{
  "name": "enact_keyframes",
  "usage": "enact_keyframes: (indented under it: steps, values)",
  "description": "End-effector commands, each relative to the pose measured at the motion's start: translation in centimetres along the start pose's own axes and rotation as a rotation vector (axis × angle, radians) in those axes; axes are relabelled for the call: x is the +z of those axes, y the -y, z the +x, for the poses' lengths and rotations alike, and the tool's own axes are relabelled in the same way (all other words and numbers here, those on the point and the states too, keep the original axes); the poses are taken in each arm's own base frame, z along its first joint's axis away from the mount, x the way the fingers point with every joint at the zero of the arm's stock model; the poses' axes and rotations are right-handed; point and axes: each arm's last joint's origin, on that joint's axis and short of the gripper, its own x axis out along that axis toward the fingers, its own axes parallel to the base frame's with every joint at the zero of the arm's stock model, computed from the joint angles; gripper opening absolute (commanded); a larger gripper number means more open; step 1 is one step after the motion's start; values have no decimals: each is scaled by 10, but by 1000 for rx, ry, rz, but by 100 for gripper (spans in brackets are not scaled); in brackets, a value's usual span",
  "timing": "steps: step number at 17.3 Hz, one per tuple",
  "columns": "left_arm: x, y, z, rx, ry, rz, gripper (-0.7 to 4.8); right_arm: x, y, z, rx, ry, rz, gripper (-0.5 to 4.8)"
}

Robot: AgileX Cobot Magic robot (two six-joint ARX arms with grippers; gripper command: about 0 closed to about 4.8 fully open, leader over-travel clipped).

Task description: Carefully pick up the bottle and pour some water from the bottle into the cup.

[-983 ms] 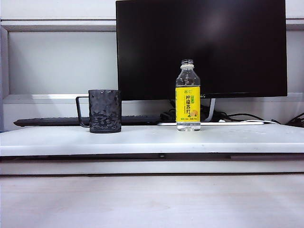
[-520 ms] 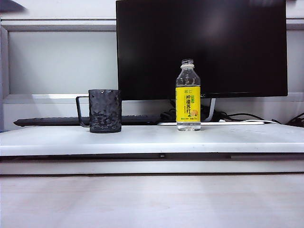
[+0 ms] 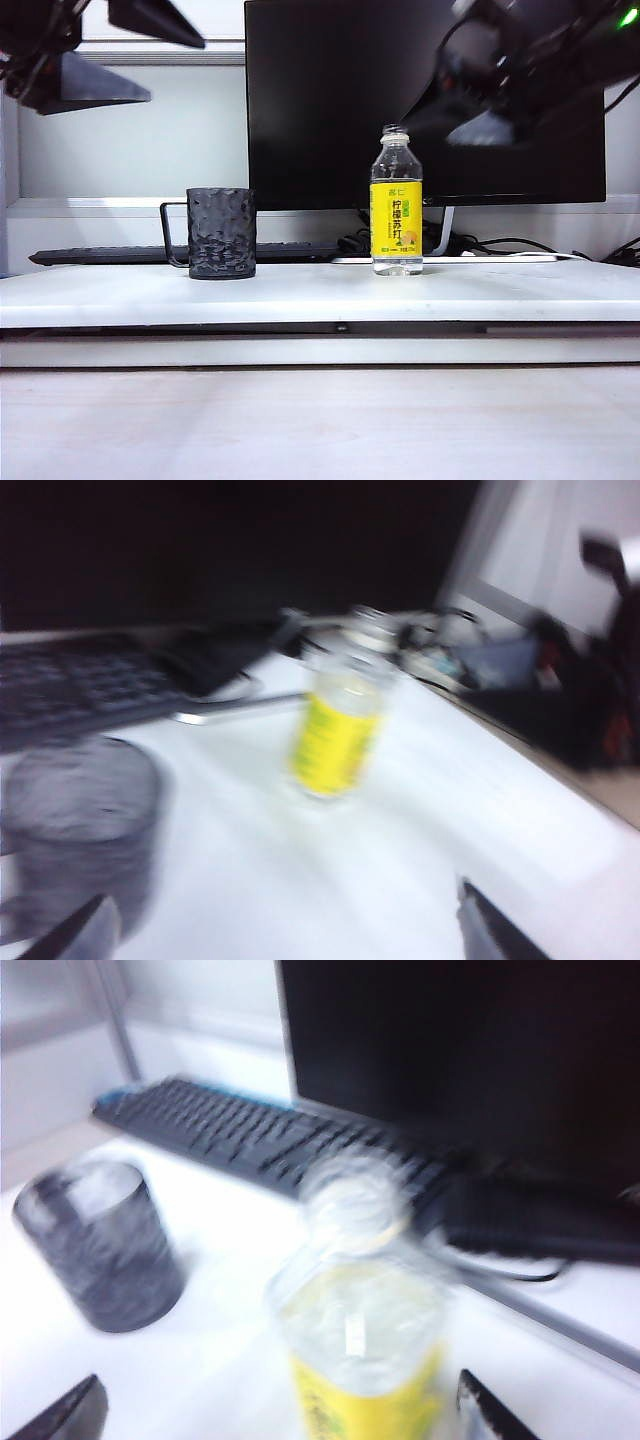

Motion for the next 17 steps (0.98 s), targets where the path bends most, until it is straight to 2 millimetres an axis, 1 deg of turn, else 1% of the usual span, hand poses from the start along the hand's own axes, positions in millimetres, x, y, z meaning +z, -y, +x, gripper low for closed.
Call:
enact_keyframes:
  steps: [1,3,6,7,12,15,17]
  values:
    - [3,1,0,6,22,10,479,-9,1,15,-5,30,-22,479]
    - [2,1,0,1,12,6,479,-17,4,25,-2,17,-16,479]
    - [1,1,0,5,-5,-2,479,-25,14,44,-24,0,-9,479]
    - [0,1,0,6,-13,-5,479,-26,16,49,-45,-2,-11,479]
    - [-6,0,-1,18,-69,-31,479,-37,27,71,-43,-26,0,479]
    - [-8,-1,-1,20,-89,-38,479,-45,25,80,-29,-46,7,479]
    - [-8,-1,-1,20,-90,-37,479,-47,19,83,-20,-51,6,479]
